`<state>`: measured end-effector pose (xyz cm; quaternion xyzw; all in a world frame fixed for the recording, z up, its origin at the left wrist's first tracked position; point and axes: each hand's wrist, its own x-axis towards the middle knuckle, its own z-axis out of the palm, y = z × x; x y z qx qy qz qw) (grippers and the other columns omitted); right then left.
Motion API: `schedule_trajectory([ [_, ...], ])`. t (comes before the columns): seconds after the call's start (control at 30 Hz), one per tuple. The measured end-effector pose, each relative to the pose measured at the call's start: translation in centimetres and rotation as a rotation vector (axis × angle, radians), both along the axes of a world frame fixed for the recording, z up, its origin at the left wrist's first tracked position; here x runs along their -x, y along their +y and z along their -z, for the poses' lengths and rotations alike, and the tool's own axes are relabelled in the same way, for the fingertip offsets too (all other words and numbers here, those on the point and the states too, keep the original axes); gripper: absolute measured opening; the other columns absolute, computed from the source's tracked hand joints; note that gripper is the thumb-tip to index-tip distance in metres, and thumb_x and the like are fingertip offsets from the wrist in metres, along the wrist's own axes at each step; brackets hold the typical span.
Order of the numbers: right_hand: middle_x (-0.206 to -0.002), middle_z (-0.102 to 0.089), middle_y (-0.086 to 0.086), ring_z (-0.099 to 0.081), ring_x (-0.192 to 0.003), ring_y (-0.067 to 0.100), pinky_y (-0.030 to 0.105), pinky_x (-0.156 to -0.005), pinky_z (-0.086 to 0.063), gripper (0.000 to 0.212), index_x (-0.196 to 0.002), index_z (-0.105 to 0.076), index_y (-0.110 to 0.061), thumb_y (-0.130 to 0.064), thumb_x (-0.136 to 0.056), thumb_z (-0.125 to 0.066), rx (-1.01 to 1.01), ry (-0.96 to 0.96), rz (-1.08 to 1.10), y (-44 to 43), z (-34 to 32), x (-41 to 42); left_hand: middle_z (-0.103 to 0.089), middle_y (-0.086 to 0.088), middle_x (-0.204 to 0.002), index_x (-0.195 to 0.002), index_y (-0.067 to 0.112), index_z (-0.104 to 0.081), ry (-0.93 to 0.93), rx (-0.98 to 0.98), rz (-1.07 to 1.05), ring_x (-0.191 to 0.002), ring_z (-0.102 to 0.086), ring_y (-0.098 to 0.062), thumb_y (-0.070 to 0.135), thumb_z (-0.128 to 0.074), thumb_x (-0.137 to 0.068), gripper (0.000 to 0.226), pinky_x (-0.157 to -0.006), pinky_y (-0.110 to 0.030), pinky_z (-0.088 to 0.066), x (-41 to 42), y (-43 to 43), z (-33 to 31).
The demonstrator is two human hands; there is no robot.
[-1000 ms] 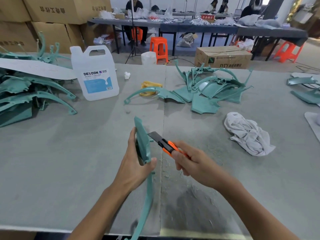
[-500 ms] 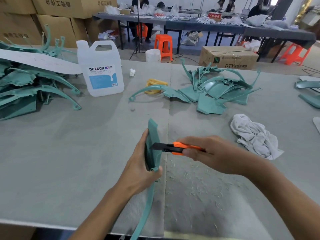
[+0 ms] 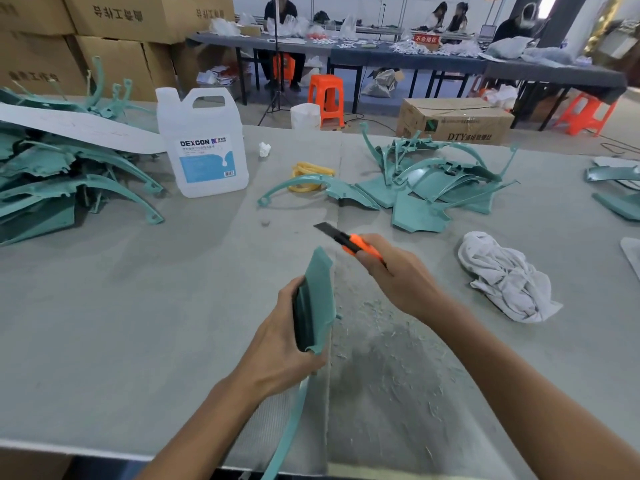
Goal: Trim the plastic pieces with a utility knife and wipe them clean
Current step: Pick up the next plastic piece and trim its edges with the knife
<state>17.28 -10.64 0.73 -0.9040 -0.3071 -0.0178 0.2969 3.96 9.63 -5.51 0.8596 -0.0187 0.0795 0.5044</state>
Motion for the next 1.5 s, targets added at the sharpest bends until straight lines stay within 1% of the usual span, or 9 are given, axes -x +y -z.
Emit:
schedule_trajectory([
  [0.17, -0.083, -0.061, -0.008, -0.056, -0.065, 0.014, 0.027, -0.055, -0.045, 0.016, -0.115, -0.042, -0.06, -0.062, -0.101, -0.034, -0.127, 0.065, -0.118, -0.7, 0.9, 3.0, -0.048, 0.033, -0.13, -0.144, 0.053, -0.017, -0.001, 0.046, -0.022, -0.116, -0.054, 0.005, 0.046, -0.067, -0.068, 0.091, -0.084, -0.009, -0.048, -0.1, 0.1, -0.1],
  [0.3, -0.084, -0.06, -0.007, -0.054, -0.066, 0.012, 0.03, -0.059, -0.045, 0.043, -0.116, -0.045, -0.051, -0.08, -0.093, -0.023, -0.039, 0.145, -0.211, -1.7, 1.8, 5.4, -0.052, 0.034, -0.122, -0.144, 0.054, -0.017, -0.02, 0.039, -0.042, -0.11, -0.059, -0.002, 0.043, -0.064, -0.068, 0.09, -0.082, -0.012, -0.051, -0.1, 0.1, 0.1],
  [0.5, -0.085, -0.056, -0.016, -0.052, -0.069, 0.008, 0.022, -0.062, -0.041, 0.038, -0.121, -0.042, -0.058, -0.077, -0.094, -0.023, -0.018, 0.147, -0.272, -2.0, 1.5, 5.6, -0.055, 0.021, -0.126, -0.146, 0.052, -0.014, -0.036, 0.019, -0.035, -0.107, -0.061, -0.008, 0.046, -0.065, -0.071, 0.091, -0.081, -0.035, -0.058, 0.0, 0.2, 0.2],
  [0.7, -0.086, -0.055, -0.02, -0.054, -0.076, 0.001, 0.015, -0.065, -0.042, 0.034, -0.121, -0.044, -0.05, -0.069, -0.099, -0.026, 0.052, 0.085, -0.24, -0.7, 1.0, 3.9, -0.054, 0.034, -0.115, -0.14, 0.06, -0.014, -0.013, 0.004, -0.056, -0.102, -0.058, 0.006, 0.046, -0.062, -0.069, 0.086, -0.074, -0.006, -0.046, -0.1, 0.4, 0.6],
  [0.87, -0.08, -0.057, -0.004, -0.054, -0.067, 0.017, 0.044, -0.065, -0.048, 0.028, -0.123, -0.049, -0.037, -0.052, -0.106, -0.032, 0.048, 0.091, 0.0, -0.3, 2.4, 1.2, -0.047, 0.036, -0.133, -0.15, 0.049, -0.014, -0.036, -0.04, 0.031, -0.119, -0.055, 0.004, 0.045, -0.07, -0.069, 0.099, -0.09, -0.014, -0.049, 0.3, 0.1, 0.3],
  [0.93, -0.08, -0.06, 0.003, -0.058, -0.068, 0.025, 0.052, -0.067, -0.05, 0.021, -0.117, -0.044, -0.048, -0.057, -0.104, -0.03, -0.038, 0.12, 0.02, -0.4, 2.8, 1.4, -0.047, 0.036, -0.135, -0.151, 0.048, -0.012, -0.044, -0.045, 0.04, -0.121, -0.055, 0.003, 0.046, -0.069, -0.072, 0.098, -0.093, -0.019, -0.05, 0.2, 0.1, 0.2],
  [1.13, -0.085, -0.062, -0.01, -0.06, -0.069, 0.021, 0.043, -0.062, -0.051, 0.028, -0.112, -0.046, -0.056, -0.072, -0.093, -0.033, -0.205, 0.207, -0.067, -0.8, 1.7, 4.3, -0.048, 0.025, -0.14, -0.151, 0.046, -0.013, -0.045, 0.008, 0.003, -0.125, -0.055, -0.004, 0.043, -0.07, -0.073, 0.097, -0.096, -0.031, -0.053, 0.0, 0.0, 0.4],
  [1.27, -0.083, -0.061, -0.005, -0.059, -0.071, 0.02, 0.039, -0.064, -0.05, 0.045, -0.115, -0.049, -0.056, -0.085, -0.088, -0.027, -0.122, 0.244, -0.157, -2.1, 1.7, 6.7, -0.056, 0.025, -0.13, -0.15, 0.048, -0.013, -0.045, 0.023, -0.015, -0.11, -0.064, -0.006, 0.045, -0.068, -0.074, 0.094, -0.082, -0.022, -0.056, 0.0, -0.2, 0.3],
  [1.5, -0.079, -0.055, -0.007, -0.047, -0.062, 0.006, 0.022, -0.058, -0.038, 0.031, -0.117, -0.051, -0.04, -0.061, -0.1, -0.035, -0.012, 0.242, -0.222, -3.2, 0.9, 6.7, -0.053, 0.018, -0.138, -0.153, 0.045, -0.009, -0.048, 0.01, -0.009, -0.118, -0.061, -0.009, 0.059, -0.064, -0.075, 0.096, -0.092, -0.042, -0.055, 0.1, 0.1, 0.2],
])
